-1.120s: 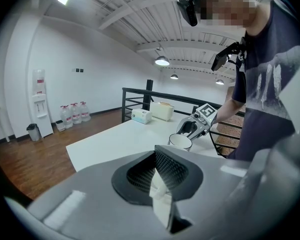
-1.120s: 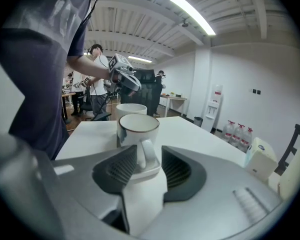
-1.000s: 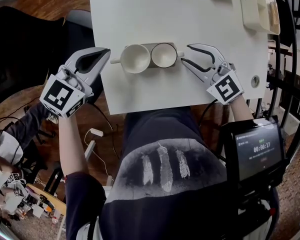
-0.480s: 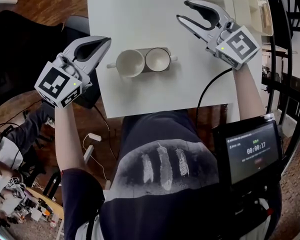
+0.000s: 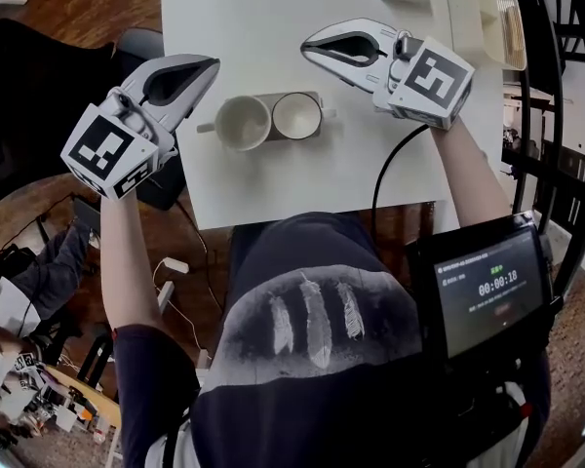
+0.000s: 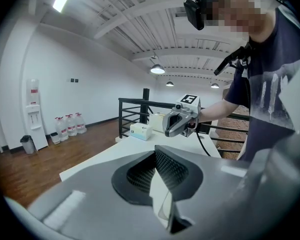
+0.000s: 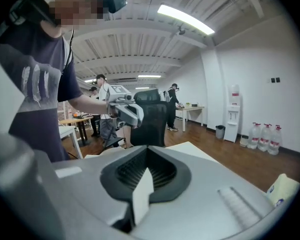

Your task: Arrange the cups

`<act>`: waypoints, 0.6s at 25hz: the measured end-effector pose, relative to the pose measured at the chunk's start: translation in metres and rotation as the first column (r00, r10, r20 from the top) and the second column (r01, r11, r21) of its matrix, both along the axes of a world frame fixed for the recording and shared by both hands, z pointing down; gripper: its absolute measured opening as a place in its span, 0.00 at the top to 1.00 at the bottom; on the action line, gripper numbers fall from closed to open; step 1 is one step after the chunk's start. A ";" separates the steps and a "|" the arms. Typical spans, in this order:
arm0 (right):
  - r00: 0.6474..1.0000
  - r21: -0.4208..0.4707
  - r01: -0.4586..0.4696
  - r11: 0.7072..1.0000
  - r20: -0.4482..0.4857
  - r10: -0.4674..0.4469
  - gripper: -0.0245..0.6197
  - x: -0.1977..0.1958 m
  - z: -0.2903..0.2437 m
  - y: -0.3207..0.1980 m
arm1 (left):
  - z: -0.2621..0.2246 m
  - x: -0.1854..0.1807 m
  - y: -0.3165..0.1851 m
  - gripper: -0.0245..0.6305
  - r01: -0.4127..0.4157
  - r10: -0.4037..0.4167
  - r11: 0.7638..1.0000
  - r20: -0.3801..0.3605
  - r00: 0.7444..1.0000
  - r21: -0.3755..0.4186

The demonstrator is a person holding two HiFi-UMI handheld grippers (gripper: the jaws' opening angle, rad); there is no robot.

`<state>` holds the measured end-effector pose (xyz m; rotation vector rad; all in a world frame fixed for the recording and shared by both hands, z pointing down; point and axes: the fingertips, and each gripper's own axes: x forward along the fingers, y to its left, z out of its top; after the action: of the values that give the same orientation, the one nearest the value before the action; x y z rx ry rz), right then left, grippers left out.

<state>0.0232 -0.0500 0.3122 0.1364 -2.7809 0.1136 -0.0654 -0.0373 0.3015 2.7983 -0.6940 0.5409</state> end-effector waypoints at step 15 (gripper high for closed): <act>1.000 -0.030 0.005 1.000 0.010 -0.004 0.96 0.000 0.004 0.000 | 0.002 0.005 0.002 0.94 -0.012 0.012 1.000 -0.011 1.000 -0.010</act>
<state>0.0234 -0.0497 0.3162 0.1224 -2.7883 0.1559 -0.0606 -0.0356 0.3037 2.7960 -0.6708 0.5291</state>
